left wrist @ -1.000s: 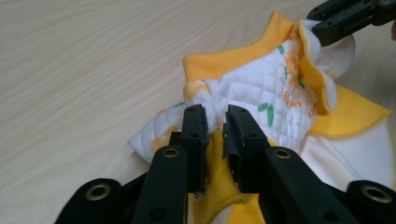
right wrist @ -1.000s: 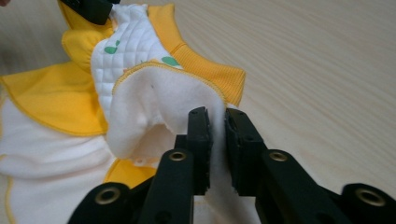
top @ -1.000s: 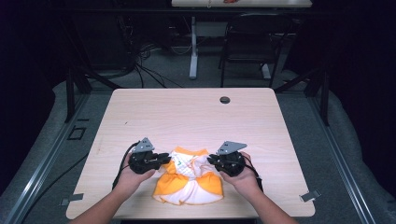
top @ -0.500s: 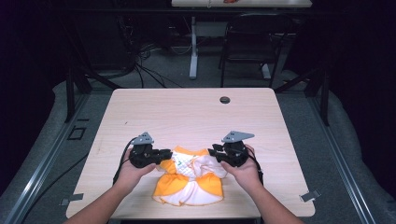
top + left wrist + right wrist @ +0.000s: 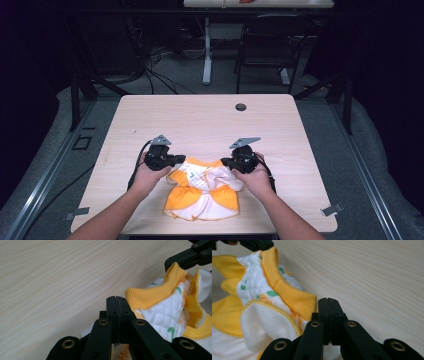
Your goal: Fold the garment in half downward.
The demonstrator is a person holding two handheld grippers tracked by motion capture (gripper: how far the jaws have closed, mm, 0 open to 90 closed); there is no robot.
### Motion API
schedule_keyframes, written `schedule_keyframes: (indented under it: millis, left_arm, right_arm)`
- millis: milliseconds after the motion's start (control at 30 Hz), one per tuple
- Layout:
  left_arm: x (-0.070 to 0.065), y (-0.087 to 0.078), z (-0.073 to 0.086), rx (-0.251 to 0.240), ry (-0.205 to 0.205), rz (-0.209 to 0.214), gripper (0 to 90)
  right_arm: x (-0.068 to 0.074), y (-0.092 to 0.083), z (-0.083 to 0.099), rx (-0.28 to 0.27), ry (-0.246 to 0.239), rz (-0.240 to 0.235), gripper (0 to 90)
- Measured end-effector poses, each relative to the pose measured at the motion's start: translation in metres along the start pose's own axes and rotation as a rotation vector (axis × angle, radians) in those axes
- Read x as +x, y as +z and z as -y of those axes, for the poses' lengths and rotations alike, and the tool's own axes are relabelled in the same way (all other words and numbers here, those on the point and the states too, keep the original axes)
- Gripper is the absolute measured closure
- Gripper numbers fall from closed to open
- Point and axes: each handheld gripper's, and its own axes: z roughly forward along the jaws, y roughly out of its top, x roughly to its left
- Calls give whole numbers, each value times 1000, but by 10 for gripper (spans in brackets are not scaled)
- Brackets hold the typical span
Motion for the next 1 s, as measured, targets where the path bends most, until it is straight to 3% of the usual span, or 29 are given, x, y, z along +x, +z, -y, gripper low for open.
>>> schedule_keyframes:
  millis: [200,367,500,767,1000]
  left_arm:
    - [-16,-17,2,-13,32,85,899]
    - [-33,-27,15,10,66,131,899]
    - [-39,-29,29,41,81,136,898]
    - [-46,-29,59,72,73,163,896]
    - [-46,-25,86,93,76,154,875]
  right_arm:
    - [14,-18,0,-30,-31,-49,894]
    - [34,-32,5,-28,-95,-93,885]
    - [50,-34,23,10,-129,-117,878]
    - [64,-26,48,54,-150,-130,869]
    - [72,-20,69,98,-161,-128,863]
